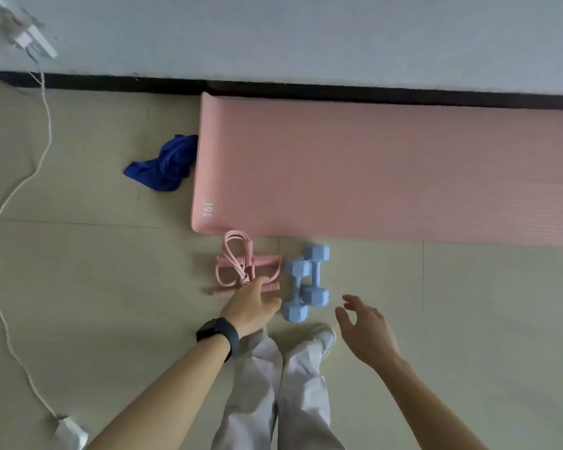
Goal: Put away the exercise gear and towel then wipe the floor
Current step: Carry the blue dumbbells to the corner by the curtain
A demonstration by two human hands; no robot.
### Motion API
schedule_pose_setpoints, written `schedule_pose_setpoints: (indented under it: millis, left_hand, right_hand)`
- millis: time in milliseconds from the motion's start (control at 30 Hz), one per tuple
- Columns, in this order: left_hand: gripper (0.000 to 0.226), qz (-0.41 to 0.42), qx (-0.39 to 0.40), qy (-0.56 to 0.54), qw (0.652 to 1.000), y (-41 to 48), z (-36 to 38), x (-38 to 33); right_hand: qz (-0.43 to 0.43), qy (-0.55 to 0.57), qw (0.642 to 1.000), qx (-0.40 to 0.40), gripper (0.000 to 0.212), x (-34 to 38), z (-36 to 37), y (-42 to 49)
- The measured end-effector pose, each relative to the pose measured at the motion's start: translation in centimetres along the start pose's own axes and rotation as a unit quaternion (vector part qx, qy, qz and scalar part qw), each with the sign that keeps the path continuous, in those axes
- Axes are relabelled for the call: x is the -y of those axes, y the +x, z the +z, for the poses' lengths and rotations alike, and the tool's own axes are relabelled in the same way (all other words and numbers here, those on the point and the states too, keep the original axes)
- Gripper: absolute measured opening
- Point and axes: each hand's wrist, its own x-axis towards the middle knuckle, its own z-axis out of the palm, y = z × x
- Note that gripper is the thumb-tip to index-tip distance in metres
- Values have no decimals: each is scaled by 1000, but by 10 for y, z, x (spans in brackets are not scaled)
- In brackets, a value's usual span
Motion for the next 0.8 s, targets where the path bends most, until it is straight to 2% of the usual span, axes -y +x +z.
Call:
schedule_pose_setpoints:
  millis: [233,400,500,567,700,800]
  left_hand:
    - [68,-45,70,-78,994,152,108,70]
    - [75,-71,95,-103,988,251,188,125]
    - [73,-82,95,-144,982,300,227,148]
    - [68,-89,89,-188,974,325,247,152]
    - [31,-76,65,-225,969,356,280,156]
    - [29,-60,59,-234,969,360,292,155]
  right_hand:
    - [64,67,995,49,53,-48,115,152]
    - [118,127,984,41,58,-84,196,267]
    - [122,154,980,24,59,-102,232,325]
    - [115,166,979,19,49,-111,246,354]
    - [88,166,982,23,31,-125,264,388]
    - [81,199,976,23,27,-130,270,393]
